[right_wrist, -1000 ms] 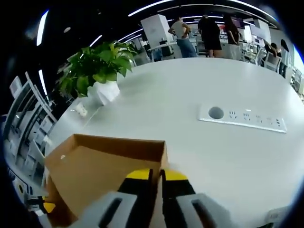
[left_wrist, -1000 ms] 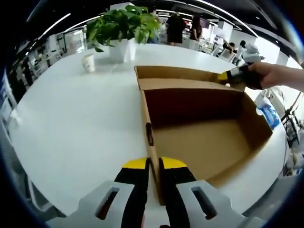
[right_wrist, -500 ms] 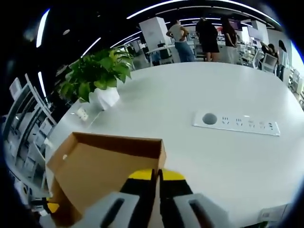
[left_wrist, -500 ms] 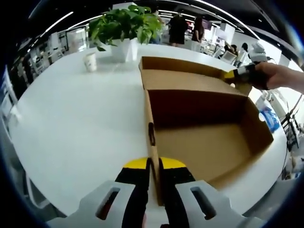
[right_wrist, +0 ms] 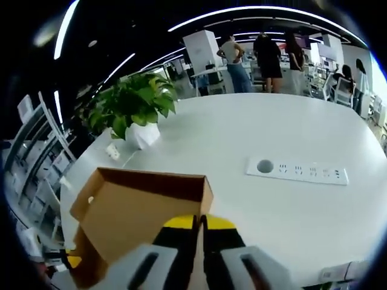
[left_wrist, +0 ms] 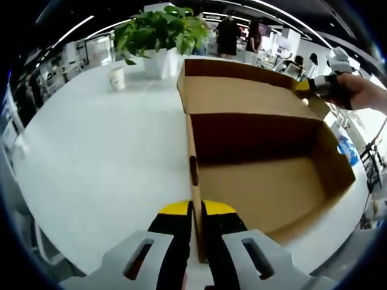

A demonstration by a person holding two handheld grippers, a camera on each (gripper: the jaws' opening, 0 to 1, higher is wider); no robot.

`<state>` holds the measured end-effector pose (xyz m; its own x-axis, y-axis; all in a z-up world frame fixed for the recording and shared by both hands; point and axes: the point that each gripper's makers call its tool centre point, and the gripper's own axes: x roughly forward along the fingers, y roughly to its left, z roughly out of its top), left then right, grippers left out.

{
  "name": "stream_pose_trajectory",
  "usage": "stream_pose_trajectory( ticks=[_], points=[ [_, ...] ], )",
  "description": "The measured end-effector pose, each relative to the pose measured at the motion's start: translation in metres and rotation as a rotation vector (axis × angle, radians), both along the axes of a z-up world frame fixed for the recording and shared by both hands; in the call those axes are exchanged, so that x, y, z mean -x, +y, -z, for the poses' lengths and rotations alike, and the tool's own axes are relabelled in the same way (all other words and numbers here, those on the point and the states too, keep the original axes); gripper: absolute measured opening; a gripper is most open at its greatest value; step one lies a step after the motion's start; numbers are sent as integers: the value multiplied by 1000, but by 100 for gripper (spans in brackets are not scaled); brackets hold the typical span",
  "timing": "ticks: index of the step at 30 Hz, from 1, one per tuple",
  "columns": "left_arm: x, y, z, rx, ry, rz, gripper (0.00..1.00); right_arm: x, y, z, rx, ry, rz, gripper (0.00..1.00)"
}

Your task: Operate the shoe box by opening the lid, removing the specified soft item, and placing it in the target area until the item is outside and the box remains undamaged.

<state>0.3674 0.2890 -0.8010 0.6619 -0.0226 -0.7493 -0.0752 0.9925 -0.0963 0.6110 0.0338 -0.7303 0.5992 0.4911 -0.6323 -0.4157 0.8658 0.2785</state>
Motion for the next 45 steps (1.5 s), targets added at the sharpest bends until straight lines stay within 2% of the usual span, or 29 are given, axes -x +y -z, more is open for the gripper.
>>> stream_pose_trajectory(
  ticks=[4,7,8,25,41,45],
  points=[
    [0,0,1,6,0,-14,4,3,-1,-11,-10,-21,-6,0],
    [1,-1,11,15,16,-23,4,7,-1,-19,-18,-37,-18,0],
    [1,-1,10,28,17,-38,4,8,-1,-22,-20,-42,-25,0],
    [1,-3,8,-1,28,-37,3,29,-4,-55,-23,-113,-65,0],
    [1,-4,8,0,28,-40,3,54,-15,-67,-2,-156,-100,0],
    [1,-4,8,2,28,-41,3,68,-16,-72,9,-165,-110,0]
  ],
)
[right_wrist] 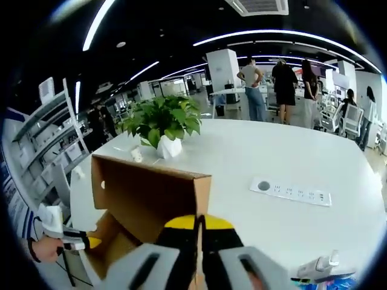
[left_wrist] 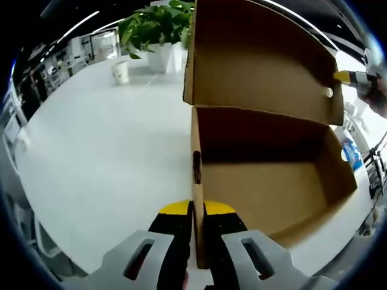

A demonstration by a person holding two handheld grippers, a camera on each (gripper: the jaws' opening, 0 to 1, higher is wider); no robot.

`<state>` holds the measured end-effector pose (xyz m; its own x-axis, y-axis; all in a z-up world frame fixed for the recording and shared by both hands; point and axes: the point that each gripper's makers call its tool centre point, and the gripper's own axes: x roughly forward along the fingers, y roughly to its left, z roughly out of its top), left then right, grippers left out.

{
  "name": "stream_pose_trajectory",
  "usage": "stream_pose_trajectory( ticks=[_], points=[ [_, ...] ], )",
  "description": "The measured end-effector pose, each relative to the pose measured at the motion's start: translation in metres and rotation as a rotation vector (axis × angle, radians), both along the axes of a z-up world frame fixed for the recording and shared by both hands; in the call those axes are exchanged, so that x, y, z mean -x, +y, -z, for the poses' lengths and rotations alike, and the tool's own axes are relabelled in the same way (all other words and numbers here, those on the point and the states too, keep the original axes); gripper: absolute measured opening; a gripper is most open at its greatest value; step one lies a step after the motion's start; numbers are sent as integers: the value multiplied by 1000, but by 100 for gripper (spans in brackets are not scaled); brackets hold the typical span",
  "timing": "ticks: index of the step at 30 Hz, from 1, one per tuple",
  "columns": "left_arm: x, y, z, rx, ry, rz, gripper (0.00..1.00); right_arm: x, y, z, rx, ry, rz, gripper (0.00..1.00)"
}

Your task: Operate the shoe box by opening the lid, removing the specified soft item, and placing it in the target area until the item is outside and the box remains undamaged.

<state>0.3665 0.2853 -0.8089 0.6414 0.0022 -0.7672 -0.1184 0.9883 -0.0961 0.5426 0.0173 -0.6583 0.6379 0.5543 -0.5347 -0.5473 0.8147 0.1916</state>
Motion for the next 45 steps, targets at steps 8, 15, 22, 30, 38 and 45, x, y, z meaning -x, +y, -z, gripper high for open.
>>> stream_pose_trajectory(
  ticks=[8,15,22,30,38,45],
  points=[
    [5,-4,-5,0,1,3,3,28,0,-9,11,-17,-12,0],
    [7,-6,-7,5,-3,0,4,44,-1,-14,35,-33,-26,0],
    [8,-6,-8,9,-5,-3,4,54,-4,-14,62,-55,-32,0],
    [8,-6,-8,14,-7,-7,4,60,-8,-9,79,-55,-49,0],
    [7,-5,-8,19,-11,-10,4,64,-10,-6,97,-72,-43,0],
    [7,-5,-8,27,-14,-14,4,72,-13,-3,105,-85,-26,0]
  ],
)
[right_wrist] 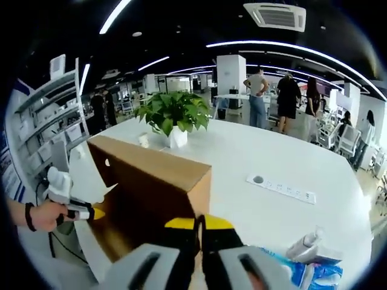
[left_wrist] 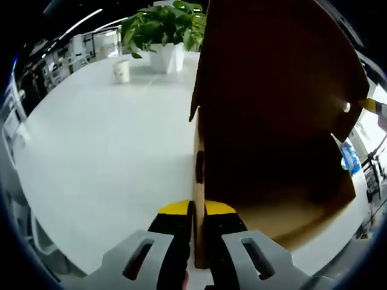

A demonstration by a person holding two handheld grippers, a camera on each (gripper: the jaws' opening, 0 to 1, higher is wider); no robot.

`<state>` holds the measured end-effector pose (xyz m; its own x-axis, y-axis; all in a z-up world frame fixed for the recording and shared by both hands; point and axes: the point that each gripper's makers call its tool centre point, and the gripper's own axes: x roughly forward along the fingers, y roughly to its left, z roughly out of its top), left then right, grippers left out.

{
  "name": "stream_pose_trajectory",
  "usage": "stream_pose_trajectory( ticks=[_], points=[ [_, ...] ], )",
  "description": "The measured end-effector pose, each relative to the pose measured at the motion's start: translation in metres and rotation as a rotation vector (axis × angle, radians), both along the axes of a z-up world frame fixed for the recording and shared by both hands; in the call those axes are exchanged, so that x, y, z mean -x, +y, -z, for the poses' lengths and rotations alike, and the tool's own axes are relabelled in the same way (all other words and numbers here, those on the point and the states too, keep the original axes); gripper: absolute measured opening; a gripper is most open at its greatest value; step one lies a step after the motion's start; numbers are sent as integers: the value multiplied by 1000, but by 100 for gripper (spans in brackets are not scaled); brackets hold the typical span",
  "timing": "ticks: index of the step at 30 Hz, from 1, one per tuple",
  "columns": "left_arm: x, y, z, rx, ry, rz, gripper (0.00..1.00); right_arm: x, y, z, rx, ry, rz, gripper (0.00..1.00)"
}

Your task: Operate the shoe box by opening the lid, removing the specified soft item, and placing it in the target area until the item is outside and the box remains undamaged.

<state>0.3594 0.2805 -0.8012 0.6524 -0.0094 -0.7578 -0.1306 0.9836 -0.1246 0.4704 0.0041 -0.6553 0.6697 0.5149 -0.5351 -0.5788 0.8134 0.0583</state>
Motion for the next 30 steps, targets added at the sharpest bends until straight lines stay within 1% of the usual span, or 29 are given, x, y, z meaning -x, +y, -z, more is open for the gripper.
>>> stream_pose_trajectory(
  ticks=[5,9,16,19,25,27,30],
  points=[
    [-1,0,0,-1,0,2,4,10,-2,3,6,-12,1,0],
    [-1,0,0,3,-1,-1,4,19,-2,6,33,-24,-13,0],
    [-1,0,0,21,-13,-3,4,30,-2,9,31,-46,7,0],
    [-1,0,0,19,-23,16,4,33,-3,10,32,-53,13,0],
    [-1,0,0,51,-39,27,6,41,-4,16,31,-66,17,0],
    [-1,-2,-1,62,-49,59,7,43,-4,17,23,-71,26,0],
    [-1,-2,-2,97,-56,68,9,45,-4,17,14,-83,42,0]
  ],
)
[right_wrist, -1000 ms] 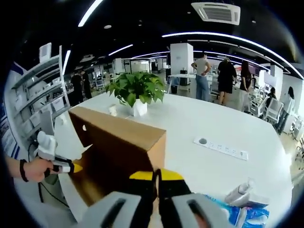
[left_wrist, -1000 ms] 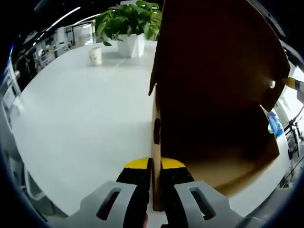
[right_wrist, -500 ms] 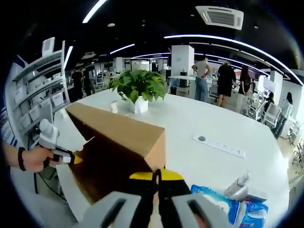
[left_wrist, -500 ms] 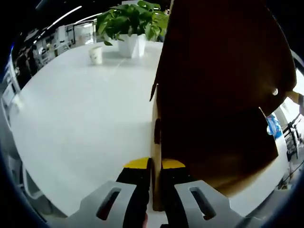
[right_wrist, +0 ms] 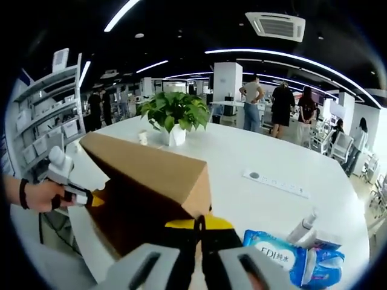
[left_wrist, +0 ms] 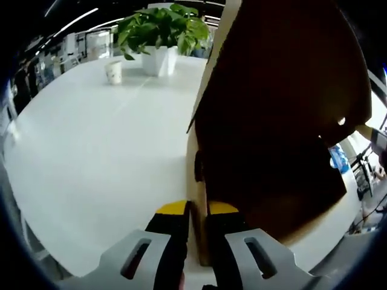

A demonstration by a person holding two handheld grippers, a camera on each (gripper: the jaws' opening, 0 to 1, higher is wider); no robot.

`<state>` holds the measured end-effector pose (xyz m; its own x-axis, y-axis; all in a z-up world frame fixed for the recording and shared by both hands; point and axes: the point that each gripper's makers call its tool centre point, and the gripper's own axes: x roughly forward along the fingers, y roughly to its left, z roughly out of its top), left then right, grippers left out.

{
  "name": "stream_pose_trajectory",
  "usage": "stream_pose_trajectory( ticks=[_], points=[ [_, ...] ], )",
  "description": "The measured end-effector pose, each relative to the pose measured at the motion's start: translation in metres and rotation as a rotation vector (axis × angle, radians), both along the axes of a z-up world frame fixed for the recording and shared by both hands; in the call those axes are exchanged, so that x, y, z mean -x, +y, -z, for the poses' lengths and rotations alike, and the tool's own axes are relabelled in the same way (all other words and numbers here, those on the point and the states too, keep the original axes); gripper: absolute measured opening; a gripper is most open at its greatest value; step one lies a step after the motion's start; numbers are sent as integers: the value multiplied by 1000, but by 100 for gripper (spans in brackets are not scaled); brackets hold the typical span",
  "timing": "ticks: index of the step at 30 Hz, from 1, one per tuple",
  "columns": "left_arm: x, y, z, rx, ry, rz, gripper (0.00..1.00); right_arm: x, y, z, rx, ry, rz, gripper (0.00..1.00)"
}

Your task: Operate the shoe box by opening the lid, removing the specified soft item, and placing it in the target area until the item is outside and the box remains undamaged.

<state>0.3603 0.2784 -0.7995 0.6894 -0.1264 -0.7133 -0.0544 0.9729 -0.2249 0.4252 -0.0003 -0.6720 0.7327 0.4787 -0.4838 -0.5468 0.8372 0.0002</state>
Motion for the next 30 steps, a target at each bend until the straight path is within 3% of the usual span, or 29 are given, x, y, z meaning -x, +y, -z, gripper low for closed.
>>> stream_pose_trajectory(
  ticks=[30],
  points=[
    [7,1,-6,68,-50,97,19,13,5,7,-19,-45,20,0]
  ],
)
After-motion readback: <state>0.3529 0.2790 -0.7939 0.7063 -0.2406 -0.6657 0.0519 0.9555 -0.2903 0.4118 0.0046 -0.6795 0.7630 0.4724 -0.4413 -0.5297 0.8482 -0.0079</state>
